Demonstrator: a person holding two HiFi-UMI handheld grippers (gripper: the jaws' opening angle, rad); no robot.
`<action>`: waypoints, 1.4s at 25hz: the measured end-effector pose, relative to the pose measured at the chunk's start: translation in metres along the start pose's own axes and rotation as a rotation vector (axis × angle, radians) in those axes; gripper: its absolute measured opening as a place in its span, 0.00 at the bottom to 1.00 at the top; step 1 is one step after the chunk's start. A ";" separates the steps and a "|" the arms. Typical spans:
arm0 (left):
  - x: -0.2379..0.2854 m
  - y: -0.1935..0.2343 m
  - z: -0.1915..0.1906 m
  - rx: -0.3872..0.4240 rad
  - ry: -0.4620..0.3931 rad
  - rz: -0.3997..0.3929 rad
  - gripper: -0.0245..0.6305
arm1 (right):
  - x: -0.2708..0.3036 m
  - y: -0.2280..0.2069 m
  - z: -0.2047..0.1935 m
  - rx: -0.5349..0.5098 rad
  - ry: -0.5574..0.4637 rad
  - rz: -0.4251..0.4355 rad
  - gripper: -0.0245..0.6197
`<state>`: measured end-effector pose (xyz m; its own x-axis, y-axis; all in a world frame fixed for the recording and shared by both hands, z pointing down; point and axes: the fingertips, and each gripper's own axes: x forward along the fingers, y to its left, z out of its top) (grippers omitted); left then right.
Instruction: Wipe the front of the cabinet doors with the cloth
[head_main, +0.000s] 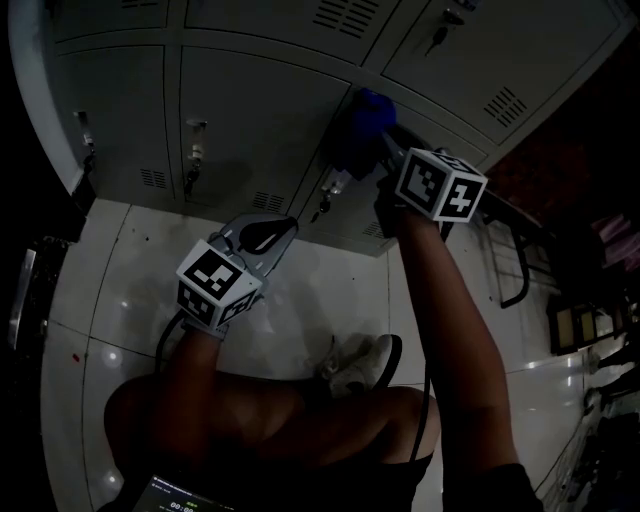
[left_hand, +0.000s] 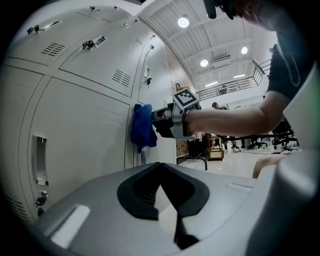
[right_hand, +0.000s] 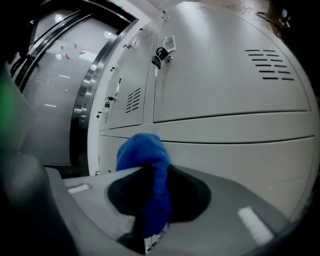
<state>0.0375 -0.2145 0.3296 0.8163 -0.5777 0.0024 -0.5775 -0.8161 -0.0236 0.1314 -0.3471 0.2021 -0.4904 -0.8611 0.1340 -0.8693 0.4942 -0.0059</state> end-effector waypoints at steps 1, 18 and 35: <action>0.000 0.000 0.000 0.001 0.001 -0.001 0.04 | -0.001 -0.002 0.000 -0.004 0.001 -0.006 0.16; 0.002 -0.003 -0.006 0.006 0.028 -0.008 0.04 | -0.085 -0.119 -0.005 0.041 -0.009 -0.235 0.16; 0.004 -0.002 -0.008 0.004 0.035 -0.005 0.04 | -0.134 -0.159 -0.032 0.075 -0.019 -0.355 0.16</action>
<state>0.0421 -0.2156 0.3377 0.8183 -0.5736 0.0371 -0.5729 -0.8191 -0.0278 0.3375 -0.3068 0.2167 -0.1578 -0.9798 0.1225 -0.9874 0.1546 -0.0350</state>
